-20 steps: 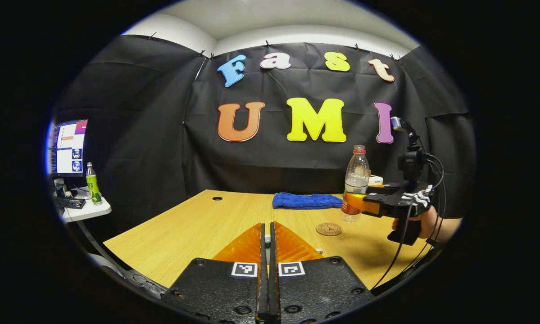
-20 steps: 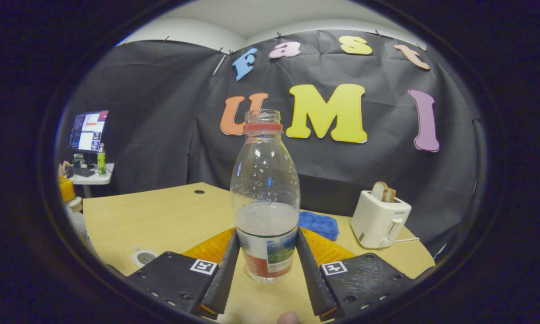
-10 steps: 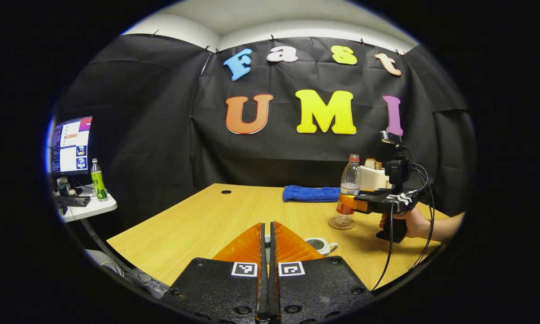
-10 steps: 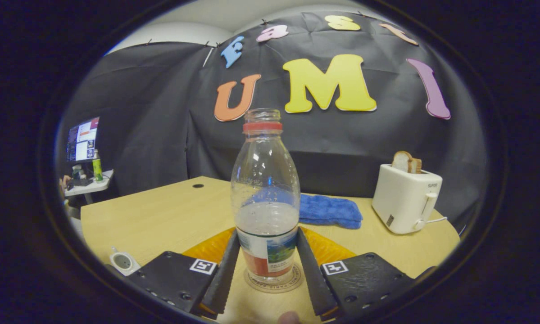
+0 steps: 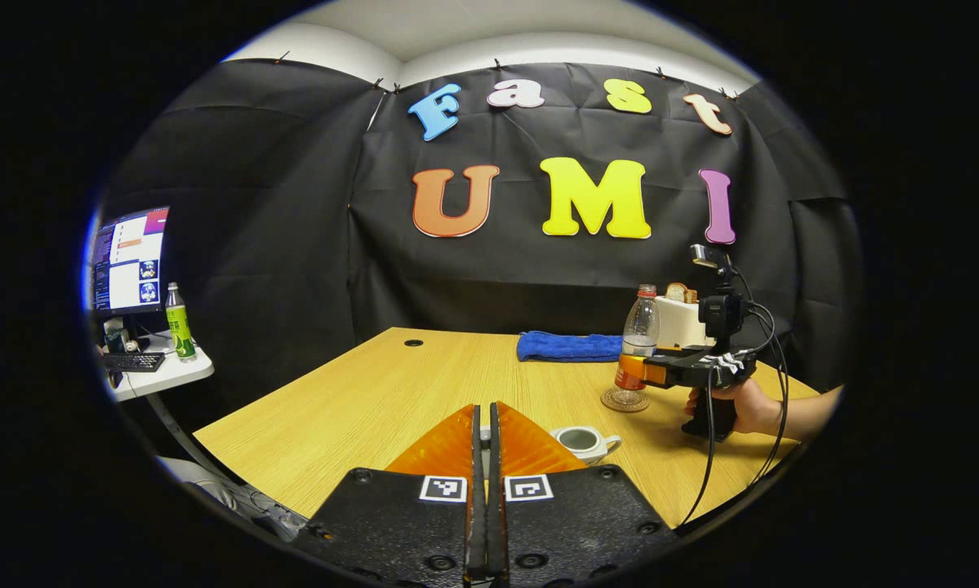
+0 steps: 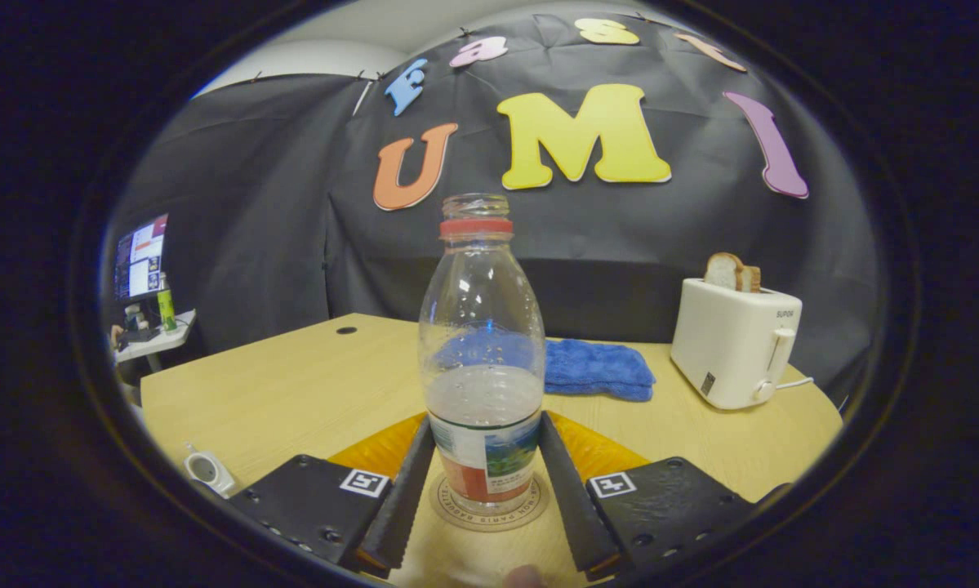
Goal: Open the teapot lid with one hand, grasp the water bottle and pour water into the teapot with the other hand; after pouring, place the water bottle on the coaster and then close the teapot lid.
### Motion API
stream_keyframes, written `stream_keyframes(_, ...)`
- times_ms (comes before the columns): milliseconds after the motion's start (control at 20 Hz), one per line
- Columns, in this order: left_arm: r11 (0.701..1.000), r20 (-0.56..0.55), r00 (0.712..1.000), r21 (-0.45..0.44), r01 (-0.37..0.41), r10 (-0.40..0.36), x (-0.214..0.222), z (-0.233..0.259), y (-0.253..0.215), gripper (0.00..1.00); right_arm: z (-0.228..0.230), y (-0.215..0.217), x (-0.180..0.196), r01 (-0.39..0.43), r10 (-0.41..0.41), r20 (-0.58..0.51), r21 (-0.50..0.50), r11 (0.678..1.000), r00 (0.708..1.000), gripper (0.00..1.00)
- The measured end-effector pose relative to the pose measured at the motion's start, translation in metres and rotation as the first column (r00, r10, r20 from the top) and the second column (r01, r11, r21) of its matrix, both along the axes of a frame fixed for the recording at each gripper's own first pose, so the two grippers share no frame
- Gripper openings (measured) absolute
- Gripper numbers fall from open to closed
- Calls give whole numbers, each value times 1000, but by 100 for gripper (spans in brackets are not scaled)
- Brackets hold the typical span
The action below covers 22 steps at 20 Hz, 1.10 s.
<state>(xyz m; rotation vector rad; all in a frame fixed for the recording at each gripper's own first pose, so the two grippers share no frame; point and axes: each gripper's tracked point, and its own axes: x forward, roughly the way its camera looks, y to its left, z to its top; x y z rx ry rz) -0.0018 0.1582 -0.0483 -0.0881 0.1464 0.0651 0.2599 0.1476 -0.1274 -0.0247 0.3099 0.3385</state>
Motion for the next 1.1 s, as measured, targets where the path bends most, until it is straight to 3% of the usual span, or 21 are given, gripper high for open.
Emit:
stream_keyframes(100,1000,-4,1000,-2,-1,1,0,-1,1,3,-1,0,-1,2,-2,-6,1,1000,1000,77)
stream_keyframes(200,1000,-5,1000,-2,-1,1,0,-2,1,3,0,0,-1,3,-3,-2,10,1000,1000,90)
stream_keyframes(300,1000,-2,1000,-2,-1,1,0,-1,0,3,1,0,-4,5,-5,-7,12,1000,1000,96)
stream_keyframes(500,1000,14,1000,-14,6,-5,0,3,-6,3,10,-11,-30,27,-27,-7,45,999,1000,96)
stream_keyframes(700,998,59,997,-35,51,-49,11,12,-27,3,32,-39,-80,42,-44,26,47,998,999,99)
stream_keyframes(950,984,102,982,-69,167,-160,39,16,-66,3,60,-94,-140,154,-157,136,32,987,978,96)
stream_keyframes(1100,978,87,978,-61,197,-192,54,0,-81,3,70,-119,-168,205,-202,196,8,979,959,94)
